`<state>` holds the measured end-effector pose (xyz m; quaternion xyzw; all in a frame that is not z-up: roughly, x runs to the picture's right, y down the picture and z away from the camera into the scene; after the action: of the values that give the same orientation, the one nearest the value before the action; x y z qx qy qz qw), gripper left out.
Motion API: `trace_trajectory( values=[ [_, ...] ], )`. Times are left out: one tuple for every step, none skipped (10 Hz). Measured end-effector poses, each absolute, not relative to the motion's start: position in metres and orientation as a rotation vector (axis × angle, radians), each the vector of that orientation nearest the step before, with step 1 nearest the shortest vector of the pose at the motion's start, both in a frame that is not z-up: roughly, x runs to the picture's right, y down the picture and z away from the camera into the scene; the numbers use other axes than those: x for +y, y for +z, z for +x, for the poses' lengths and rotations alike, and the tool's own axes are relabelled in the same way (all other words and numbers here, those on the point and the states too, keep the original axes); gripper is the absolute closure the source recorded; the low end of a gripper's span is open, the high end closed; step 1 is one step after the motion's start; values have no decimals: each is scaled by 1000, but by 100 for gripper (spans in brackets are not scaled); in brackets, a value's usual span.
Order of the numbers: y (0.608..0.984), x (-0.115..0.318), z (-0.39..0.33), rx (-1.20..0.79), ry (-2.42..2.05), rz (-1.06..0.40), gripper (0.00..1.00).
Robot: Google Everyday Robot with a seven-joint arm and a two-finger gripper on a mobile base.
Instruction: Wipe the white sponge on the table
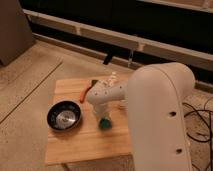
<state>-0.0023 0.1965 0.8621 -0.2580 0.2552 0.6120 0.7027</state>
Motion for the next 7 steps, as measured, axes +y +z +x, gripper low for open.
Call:
trace_trajectory(
  values=[
    [864, 196, 4, 578, 1367, -569, 100],
    [868, 194, 7, 584, 1370, -566, 100],
    [872, 191, 10, 587, 1375, -567, 100],
    [875, 188, 12, 588, 1377, -567, 100],
    [881, 183, 15, 589, 1377, -565, 100],
    [886, 177, 19, 593, 1376, -561, 100],
    [890, 172, 24, 603, 1370, -556, 100]
  ],
)
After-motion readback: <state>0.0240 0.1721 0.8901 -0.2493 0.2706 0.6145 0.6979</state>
